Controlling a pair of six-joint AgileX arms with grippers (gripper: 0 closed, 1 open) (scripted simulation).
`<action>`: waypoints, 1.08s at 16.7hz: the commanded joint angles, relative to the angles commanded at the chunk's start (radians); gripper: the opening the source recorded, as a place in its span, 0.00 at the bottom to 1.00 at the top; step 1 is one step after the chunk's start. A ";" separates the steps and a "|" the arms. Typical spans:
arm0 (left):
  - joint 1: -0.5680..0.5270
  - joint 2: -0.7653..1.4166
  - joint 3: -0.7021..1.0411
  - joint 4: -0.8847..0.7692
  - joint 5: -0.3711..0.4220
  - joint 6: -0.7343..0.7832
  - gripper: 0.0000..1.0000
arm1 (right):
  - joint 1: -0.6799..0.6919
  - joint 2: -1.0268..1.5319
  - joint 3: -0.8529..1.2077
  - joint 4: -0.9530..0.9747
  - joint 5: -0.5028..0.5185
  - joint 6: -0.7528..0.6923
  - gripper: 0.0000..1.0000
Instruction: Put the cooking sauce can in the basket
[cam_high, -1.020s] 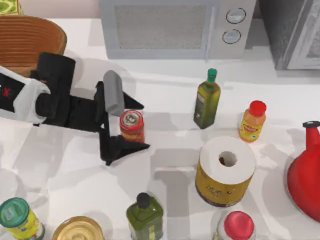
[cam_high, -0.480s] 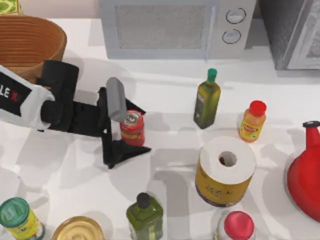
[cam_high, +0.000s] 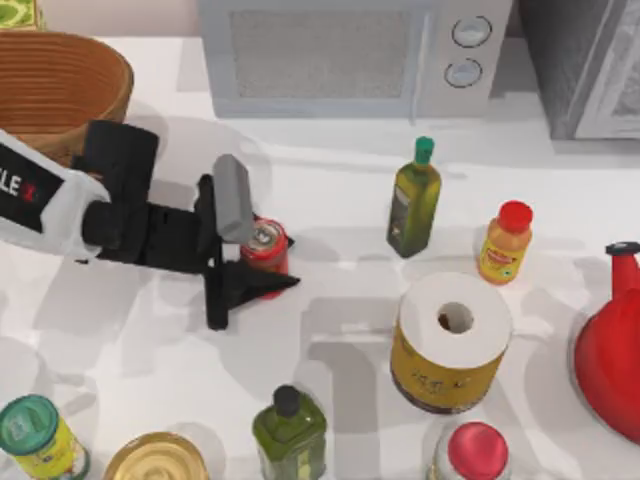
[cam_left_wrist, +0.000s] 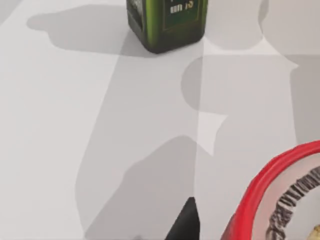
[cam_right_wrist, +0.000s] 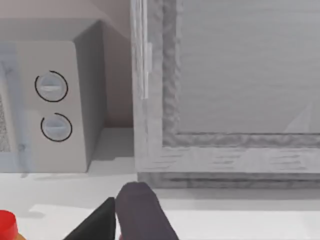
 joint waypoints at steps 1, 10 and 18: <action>0.000 0.000 0.000 0.000 0.000 0.000 0.17 | 0.000 0.000 0.000 0.000 0.000 0.000 1.00; 0.000 0.000 0.000 0.000 0.000 0.000 0.00 | 0.000 0.000 0.000 0.000 0.000 0.000 1.00; 0.015 -0.127 0.035 -0.014 -0.057 -0.139 0.00 | 0.000 0.000 0.000 0.000 0.000 0.000 1.00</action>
